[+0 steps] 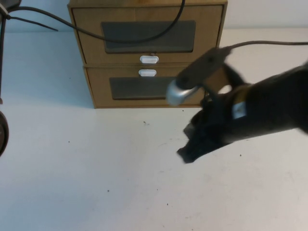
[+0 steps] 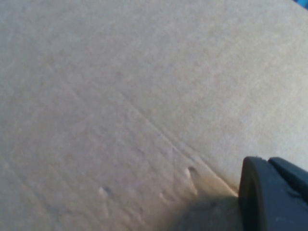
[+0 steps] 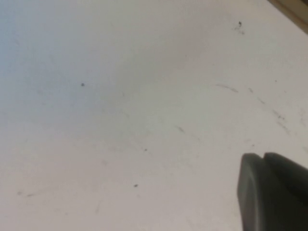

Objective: Open the shoe box
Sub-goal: 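Pull the top drawer of the cardboard box fully open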

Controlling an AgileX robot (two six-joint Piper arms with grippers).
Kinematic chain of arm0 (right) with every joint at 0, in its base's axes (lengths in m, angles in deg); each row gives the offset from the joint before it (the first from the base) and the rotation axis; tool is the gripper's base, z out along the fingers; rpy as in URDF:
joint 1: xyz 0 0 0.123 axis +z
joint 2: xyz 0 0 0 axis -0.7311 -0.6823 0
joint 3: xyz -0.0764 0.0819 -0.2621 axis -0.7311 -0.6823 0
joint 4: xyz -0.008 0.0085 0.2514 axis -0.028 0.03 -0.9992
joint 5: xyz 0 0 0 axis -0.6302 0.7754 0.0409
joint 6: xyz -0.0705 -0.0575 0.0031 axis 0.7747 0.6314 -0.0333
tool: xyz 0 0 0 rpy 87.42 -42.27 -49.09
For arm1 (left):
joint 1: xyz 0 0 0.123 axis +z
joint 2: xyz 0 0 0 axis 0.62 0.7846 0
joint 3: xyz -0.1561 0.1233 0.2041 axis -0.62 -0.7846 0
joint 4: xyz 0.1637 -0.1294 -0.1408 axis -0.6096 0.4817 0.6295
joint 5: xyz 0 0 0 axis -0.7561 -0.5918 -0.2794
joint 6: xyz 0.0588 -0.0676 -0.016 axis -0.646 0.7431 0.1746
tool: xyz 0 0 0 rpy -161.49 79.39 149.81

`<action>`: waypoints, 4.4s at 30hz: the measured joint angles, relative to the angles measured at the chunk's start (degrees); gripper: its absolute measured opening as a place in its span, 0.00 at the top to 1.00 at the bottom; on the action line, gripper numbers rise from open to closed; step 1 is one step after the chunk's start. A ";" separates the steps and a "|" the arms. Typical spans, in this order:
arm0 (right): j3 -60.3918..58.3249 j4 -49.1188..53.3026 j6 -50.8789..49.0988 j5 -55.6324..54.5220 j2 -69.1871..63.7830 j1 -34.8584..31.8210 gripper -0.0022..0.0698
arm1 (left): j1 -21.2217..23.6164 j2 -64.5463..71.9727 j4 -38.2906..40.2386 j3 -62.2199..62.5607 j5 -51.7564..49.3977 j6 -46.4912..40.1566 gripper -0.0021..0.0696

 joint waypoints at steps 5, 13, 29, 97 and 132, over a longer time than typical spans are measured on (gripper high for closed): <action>3.46 25.95 -11.94 0.67 -7.51 8.38 0.99 | 0.00 0.00 0.00 0.00 0.00 0.14 0.98; 3.57 65.70 -31.03 0.89 -15.83 15.03 0.99 | 0.00 0.00 0.00 0.00 0.00 0.53 0.98; 5.78 95.63 -45.44 -2.91 -22.84 13.99 0.67 | 0.00 0.00 0.00 0.00 0.00 1.41 0.98; 20.50 96.61 -41.41 -13.31 -34.68 3.70 0.67 | 0.00 0.00 0.00 0.45 -1.58 9.23 0.98; 21.79 94.68 -35.61 -12.73 -35.56 2.63 0.96 | 0.00 0.00 0.09 0.45 -1.58 9.56 0.98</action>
